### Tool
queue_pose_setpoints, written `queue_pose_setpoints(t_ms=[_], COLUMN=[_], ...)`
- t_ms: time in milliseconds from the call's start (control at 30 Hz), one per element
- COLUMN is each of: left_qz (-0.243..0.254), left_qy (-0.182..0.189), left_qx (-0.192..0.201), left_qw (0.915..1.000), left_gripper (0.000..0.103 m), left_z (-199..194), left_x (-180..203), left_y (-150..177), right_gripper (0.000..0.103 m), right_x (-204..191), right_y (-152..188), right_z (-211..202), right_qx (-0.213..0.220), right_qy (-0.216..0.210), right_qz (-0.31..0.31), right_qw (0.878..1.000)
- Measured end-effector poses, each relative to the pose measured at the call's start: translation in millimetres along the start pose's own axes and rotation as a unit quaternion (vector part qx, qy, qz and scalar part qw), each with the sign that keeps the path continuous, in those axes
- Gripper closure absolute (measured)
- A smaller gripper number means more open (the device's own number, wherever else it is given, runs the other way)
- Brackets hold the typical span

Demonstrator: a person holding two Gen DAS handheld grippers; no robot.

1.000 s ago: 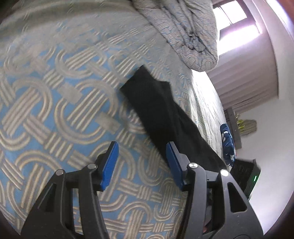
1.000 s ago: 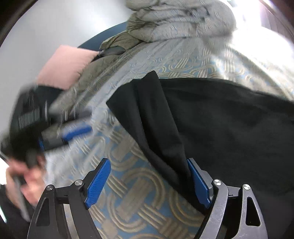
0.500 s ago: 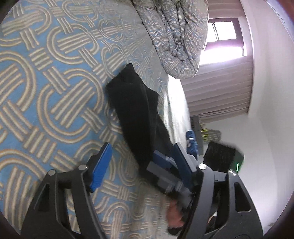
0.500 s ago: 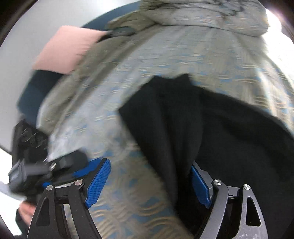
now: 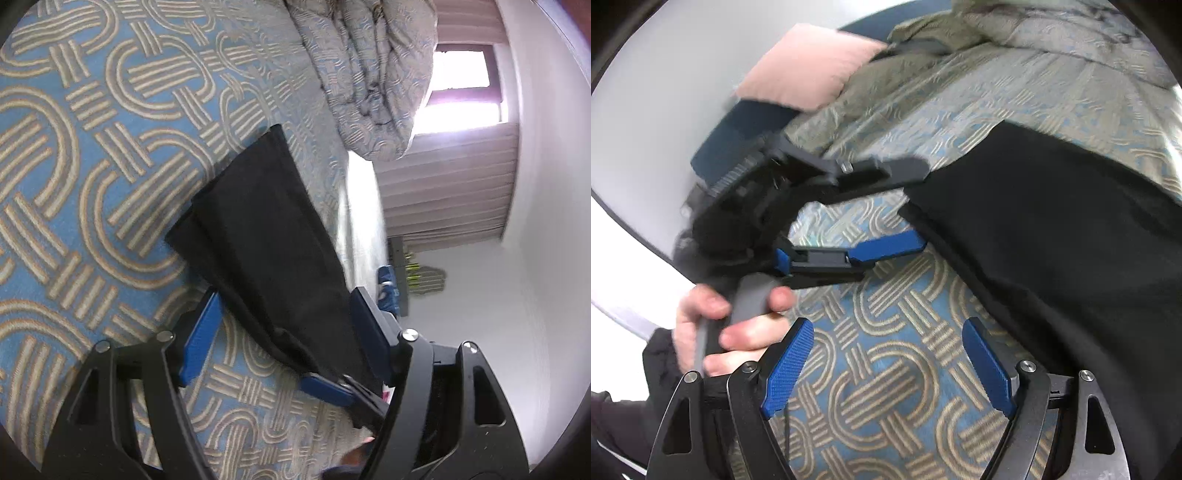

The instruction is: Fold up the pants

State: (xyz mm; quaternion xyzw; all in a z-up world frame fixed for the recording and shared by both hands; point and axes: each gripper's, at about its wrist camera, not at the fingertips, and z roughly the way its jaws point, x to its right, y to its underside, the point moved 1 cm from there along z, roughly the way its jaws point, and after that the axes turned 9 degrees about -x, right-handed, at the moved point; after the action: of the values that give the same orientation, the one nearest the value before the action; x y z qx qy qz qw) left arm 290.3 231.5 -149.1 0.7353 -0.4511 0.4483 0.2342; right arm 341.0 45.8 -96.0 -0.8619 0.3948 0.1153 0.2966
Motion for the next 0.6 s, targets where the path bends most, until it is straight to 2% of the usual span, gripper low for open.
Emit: queue_pose_setpoints(t_ms=[100,300,467,500,533,567,600], left_qz=[-0.005,-0.020,-0.022,-0.018,-0.010,-0.004,-0.004], left_qy=[-0.046,-0.086,-0.171,-0.179,-0.186,-0.199,-0.205], left_qx=[-0.007,-0.005,0.010,0.011,0.012,0.019,0.025], left_qw=[0.9989,0.9961,0.9849,0.9837,0.9823,0.9799,0.9784], left_gripper=[0.031,0.031,0.031,0.032,0.035,0.049,0.069], left_z=[11,41,57,58,60,60,59], left_x=[6,25,42,43,43,41,38], left_y=[-3,-17,-17,-16,-15,-15,-15], right_gripper=[0.018,0.018,0.018,0.018,0.018,0.018,0.018], right_x=[10,28,40,40,42,44,46], right_y=[15,45,69,73,80,85,90], right_z=[-19,-40,-68,-74,-80,-86,-90], right_qx=[0.025,0.060,0.089,0.095,0.103,0.110,0.114], right_qy=[-0.004,-0.011,-0.018,-0.019,-0.022,-0.027,-0.031], right_qz=[0.028,0.064,0.097,0.101,0.104,0.106,0.108], right_qw=[0.999,0.996,0.991,0.990,0.989,0.988,0.987])
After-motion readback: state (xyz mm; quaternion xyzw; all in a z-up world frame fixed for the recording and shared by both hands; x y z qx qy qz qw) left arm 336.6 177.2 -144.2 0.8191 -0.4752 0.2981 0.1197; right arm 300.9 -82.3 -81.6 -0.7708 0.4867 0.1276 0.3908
